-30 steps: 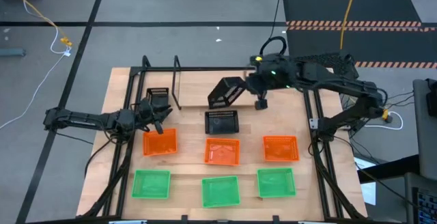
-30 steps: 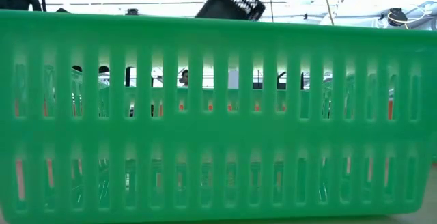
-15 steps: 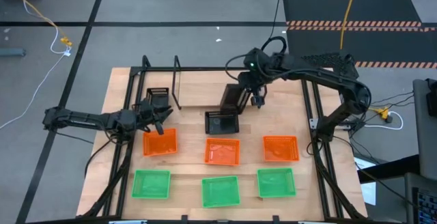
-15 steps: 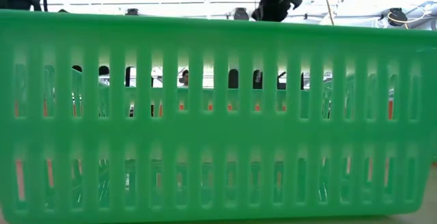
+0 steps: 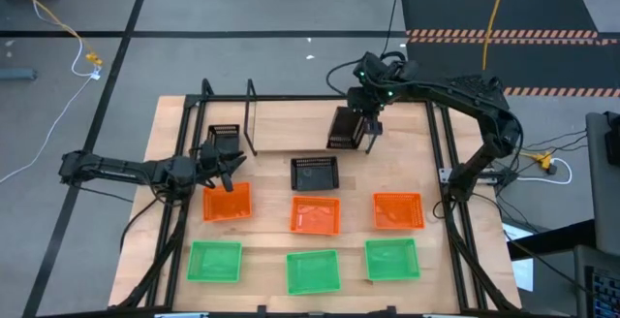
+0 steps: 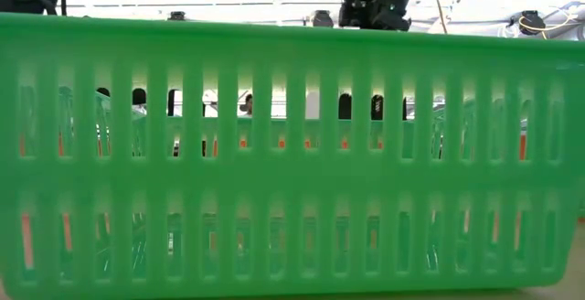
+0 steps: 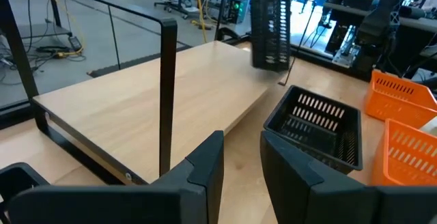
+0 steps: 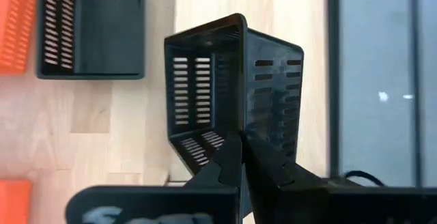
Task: Stack baskets on shelf by color
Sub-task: Put the top right black bin on the shelf
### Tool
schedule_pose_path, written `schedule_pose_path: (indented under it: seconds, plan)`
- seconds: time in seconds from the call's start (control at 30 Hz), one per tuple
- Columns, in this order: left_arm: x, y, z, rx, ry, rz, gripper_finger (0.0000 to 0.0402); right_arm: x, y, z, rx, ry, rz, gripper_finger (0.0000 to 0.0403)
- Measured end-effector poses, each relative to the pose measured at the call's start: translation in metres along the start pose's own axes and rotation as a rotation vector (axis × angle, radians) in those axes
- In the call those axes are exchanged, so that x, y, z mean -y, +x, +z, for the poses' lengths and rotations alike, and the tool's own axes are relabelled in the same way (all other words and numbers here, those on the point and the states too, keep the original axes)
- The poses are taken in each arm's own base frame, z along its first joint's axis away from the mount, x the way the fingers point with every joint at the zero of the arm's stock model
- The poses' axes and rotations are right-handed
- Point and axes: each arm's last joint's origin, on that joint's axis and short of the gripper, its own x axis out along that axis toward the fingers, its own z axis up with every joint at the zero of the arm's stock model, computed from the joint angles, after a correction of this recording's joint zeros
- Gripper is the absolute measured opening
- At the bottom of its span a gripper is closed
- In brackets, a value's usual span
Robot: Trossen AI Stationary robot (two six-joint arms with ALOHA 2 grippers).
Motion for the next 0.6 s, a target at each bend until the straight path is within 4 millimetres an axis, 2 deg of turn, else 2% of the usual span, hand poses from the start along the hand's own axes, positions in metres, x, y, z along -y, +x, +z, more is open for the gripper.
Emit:
schedule_pose_path:
  seconds: [0.3,0.5,0.6]
  plan:
    - [0.000,0.000,0.000,0.000,0.001,0.000,0.0097,0.012,0.040,0.003,-0.062,-0.043,0.007,0.0000]
    - [0.000,0.000,0.000,0.001,0.001,0.000,0.0097,0.019,0.052,0.007,-0.063,-0.073,-0.036,0.0003]
    - [0.000,0.000,0.000,0.000,0.001,0.000,0.0097,0.022,0.058,0.007,-0.093,-0.069,-0.080,0.0016]
